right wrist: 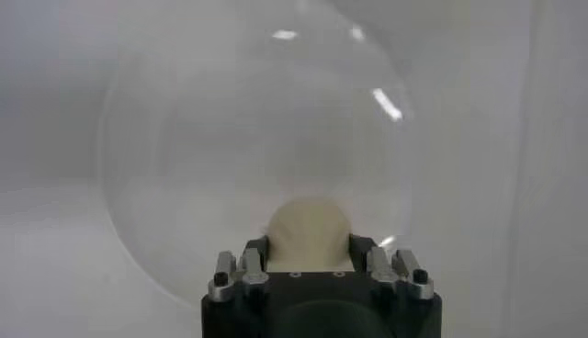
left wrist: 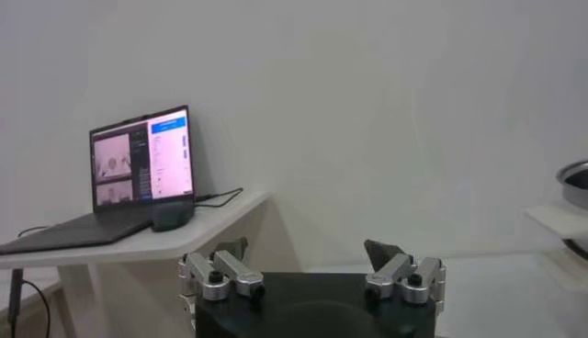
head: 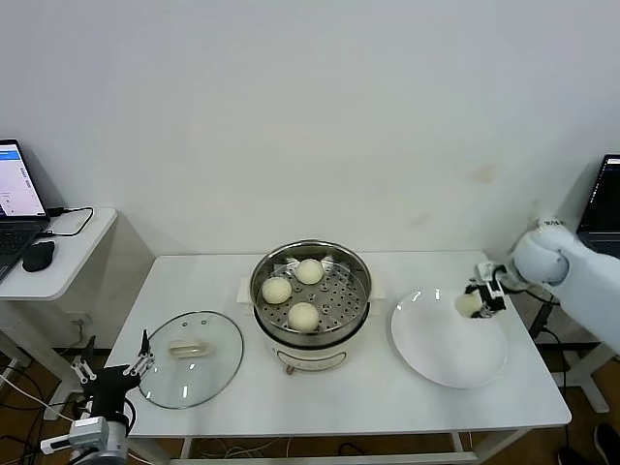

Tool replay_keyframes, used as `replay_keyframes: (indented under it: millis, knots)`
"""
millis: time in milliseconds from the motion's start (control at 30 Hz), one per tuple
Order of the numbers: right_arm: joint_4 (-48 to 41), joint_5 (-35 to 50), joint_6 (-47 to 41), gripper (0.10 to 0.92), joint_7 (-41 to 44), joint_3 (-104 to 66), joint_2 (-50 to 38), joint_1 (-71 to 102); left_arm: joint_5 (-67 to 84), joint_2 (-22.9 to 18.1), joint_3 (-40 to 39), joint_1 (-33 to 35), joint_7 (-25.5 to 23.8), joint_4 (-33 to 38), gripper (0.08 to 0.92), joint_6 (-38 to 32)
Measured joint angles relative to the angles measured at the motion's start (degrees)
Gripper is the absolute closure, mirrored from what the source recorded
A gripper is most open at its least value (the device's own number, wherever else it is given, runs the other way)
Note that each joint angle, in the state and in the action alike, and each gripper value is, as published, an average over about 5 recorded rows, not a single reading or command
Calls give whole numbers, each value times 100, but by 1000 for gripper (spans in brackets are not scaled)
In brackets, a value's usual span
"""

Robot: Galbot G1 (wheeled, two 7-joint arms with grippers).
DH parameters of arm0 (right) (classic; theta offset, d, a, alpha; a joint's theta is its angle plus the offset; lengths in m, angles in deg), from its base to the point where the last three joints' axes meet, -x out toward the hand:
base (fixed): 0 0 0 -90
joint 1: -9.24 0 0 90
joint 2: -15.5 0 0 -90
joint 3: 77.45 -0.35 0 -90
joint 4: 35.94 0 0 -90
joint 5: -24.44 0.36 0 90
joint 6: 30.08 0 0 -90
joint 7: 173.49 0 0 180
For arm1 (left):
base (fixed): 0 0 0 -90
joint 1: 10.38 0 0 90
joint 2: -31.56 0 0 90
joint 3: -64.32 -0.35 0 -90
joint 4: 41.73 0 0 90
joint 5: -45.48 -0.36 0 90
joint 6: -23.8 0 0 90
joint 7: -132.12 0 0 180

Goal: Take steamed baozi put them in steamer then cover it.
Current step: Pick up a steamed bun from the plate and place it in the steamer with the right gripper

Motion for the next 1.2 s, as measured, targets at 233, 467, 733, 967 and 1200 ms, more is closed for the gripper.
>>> replay_keyframes:
  millis: [233, 467, 733, 967, 1200]
  knots:
    - [508, 1228, -589, 465, -269, 1156, 365, -1537, 4, 15, -63, -37, -7, 17, 177, 0]
    - [674, 2413, -1196, 465, -675, 1789, 1031, -2345, 21, -27, -47, -45, -7, 21, 177, -6]
    - [487, 3165, -1819, 465, -1179, 2021, 1840, -2396, 14, -93, 6, -26, -4, 8, 177, -11]
    - [100, 3382, -2150, 465, -1461, 2054, 2515, -2076, 14, -117, 67, 48, 1, 8, 177, -65]
    - [-248, 3395, -2372, 465, -1585, 2106, 2956, -1741, 11, -149, 83, 58, 7, -32, 177, -97]
